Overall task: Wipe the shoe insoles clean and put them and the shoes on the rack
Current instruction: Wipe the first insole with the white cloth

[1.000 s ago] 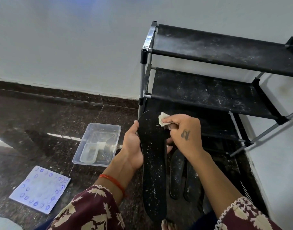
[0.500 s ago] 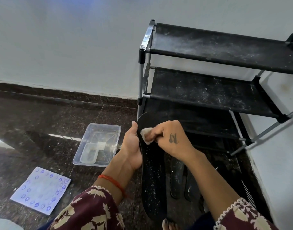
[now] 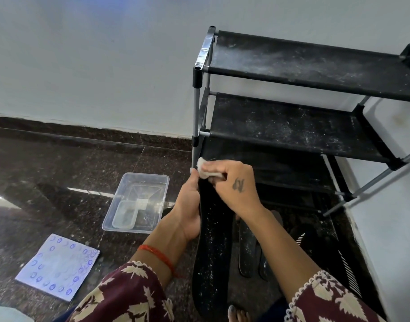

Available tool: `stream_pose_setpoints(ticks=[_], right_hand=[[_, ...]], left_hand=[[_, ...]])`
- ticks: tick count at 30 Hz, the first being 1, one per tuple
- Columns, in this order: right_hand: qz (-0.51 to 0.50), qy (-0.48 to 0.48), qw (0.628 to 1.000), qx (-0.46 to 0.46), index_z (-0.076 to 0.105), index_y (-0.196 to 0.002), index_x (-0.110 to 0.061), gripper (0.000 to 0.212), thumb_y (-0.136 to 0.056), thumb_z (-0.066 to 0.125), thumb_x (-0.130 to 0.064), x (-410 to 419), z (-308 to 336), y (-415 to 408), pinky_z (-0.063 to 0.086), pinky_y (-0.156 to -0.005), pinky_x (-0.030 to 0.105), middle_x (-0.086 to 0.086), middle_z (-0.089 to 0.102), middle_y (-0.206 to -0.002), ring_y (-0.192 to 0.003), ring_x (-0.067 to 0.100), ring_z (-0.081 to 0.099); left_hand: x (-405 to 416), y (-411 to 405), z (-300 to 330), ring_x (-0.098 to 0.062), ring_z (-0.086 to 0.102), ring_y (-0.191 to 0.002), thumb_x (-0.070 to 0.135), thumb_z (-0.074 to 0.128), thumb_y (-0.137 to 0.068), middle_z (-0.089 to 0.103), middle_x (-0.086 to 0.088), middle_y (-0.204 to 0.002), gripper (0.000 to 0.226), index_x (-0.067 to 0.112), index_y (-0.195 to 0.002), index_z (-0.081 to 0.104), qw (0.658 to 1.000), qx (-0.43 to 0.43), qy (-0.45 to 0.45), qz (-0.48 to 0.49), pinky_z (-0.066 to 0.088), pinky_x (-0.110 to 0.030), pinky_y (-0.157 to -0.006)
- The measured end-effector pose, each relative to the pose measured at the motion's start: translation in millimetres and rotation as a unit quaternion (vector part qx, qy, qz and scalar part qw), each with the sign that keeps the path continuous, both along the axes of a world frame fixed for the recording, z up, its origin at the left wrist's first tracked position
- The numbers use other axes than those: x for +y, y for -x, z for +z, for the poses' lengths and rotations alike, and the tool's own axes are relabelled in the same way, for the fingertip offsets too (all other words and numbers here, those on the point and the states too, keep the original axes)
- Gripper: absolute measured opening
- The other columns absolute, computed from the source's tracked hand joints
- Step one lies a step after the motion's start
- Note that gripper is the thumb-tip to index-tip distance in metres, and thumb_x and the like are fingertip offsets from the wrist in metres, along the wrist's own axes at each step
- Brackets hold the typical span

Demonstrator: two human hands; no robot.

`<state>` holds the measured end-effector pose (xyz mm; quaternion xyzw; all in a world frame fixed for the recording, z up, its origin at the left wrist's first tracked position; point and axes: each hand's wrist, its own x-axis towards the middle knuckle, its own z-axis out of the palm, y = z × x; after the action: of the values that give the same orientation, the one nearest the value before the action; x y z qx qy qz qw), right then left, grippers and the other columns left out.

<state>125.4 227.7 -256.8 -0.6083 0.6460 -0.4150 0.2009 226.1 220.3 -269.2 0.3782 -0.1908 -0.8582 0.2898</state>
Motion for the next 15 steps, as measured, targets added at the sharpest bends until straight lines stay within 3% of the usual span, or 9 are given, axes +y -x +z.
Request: stream_pose_setpoints(ticks=[5,7,10,13,15], right_hand=[[0.106,-0.053,0.993,0.018,0.075,-0.089,-0.011,0.035,-0.071,0.056,0.013,5,8,10,0.051,-0.083,0.013,0.002,0.074,-0.094,-0.089,0.001,0.066],[0.05,-0.066,0.993,0.08,0.076,-0.085,-0.011,0.036,-0.069,0.054,0.011,4,7,20,0.054,-0.083,0.023,0.003,0.074,-0.09,-0.085,0.008,0.068],[-0.079,0.028,0.99,0.113,0.074,-0.093,-0.014,0.035,-0.076,0.052,0.008,1,2,27,0.051,-0.084,0.031,0.004,0.073,-0.095,-0.092,0.018,0.065],[-0.045,0.121,0.985,0.112,0.074,-0.093,-0.016,0.03,-0.08,0.051,-0.003,-3,1,13,0.048,-0.078,0.023,-0.003,0.073,-0.093,-0.086,0.015,0.062],[0.027,0.11,0.98,0.162,0.074,-0.095,-0.018,0.027,-0.078,0.058,-0.003,-3,-5,4,0.043,-0.076,0.015,-0.006,0.072,-0.095,-0.086,0.012,0.056]], left_hand=[[-4,-1,-1,-0.026,0.072,-0.075,0.061,0.013,-0.095,0.072,-0.019,-0.086,0.076,0.004,-0.103,0.064,1.0,-0.005,0.001,0.019,0.057,-0.033,-0.062],[-3,-1,1,-0.031,0.069,-0.087,0.066,0.013,-0.092,0.07,-0.022,-0.101,0.081,0.005,-0.116,0.061,1.0,0.001,-0.012,-0.001,0.057,-0.04,-0.074],[-2,-1,2,-0.035,0.062,-0.1,0.069,0.017,-0.091,0.065,-0.022,-0.117,0.08,0.009,-0.119,0.062,1.0,-0.006,-0.019,-0.019,0.047,-0.047,-0.088],[1,2,2,-0.031,0.065,-0.094,0.068,0.022,-0.091,0.067,-0.019,-0.11,0.076,0.01,-0.117,0.064,0.999,-0.027,-0.003,-0.028,0.052,-0.042,-0.082],[2,3,2,-0.024,0.07,-0.084,0.065,0.029,-0.091,0.071,-0.015,-0.101,0.07,0.009,-0.113,0.066,0.998,-0.054,0.014,-0.026,0.058,-0.033,-0.071]])
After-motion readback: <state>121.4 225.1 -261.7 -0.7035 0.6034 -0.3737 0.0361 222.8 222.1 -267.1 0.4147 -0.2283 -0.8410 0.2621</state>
